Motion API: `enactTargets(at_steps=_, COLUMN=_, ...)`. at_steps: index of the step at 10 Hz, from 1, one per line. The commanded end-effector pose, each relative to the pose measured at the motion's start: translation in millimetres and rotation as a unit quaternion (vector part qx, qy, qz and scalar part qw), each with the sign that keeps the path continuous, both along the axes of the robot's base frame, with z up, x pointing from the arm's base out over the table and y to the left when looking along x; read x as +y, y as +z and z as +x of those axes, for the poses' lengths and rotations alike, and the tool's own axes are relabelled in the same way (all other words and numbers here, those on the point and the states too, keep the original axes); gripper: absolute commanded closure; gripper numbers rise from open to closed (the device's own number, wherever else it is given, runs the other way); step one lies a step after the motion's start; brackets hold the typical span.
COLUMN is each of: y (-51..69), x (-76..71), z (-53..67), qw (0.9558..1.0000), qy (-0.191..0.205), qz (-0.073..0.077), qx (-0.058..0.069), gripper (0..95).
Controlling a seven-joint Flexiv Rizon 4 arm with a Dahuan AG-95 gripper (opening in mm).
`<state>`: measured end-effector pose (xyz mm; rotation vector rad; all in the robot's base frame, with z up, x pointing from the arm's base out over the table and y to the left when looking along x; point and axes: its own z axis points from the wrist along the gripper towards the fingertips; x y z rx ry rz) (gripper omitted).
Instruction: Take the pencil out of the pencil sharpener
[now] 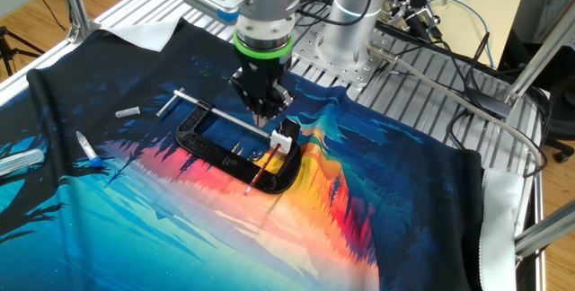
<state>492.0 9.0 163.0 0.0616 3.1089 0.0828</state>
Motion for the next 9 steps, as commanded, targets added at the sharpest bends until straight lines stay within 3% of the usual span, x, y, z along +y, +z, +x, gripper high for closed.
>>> enactTargets(at_steps=1, y=-4.1, x=6.5, z=-0.6, qw=0.9999, qy=-0.015, qz=0.000, qx=0.000, gripper=95.0)
enactTargets(at_steps=2, y=-6.2, x=9.7, z=-0.3, qw=0.9998, qy=-0.021, qz=0.000, qx=0.000, gripper=95.0)
enactTargets(at_steps=3, y=-9.1, x=11.2, z=0.5, qw=0.9997, qy=-0.022, qz=0.000, qx=0.000, gripper=76.0)
enactTargets(at_steps=9, y=-53.3, x=21.7, z=10.6, qw=0.9997, qy=-0.023, qz=0.003, qx=-0.006, gripper=76.0)
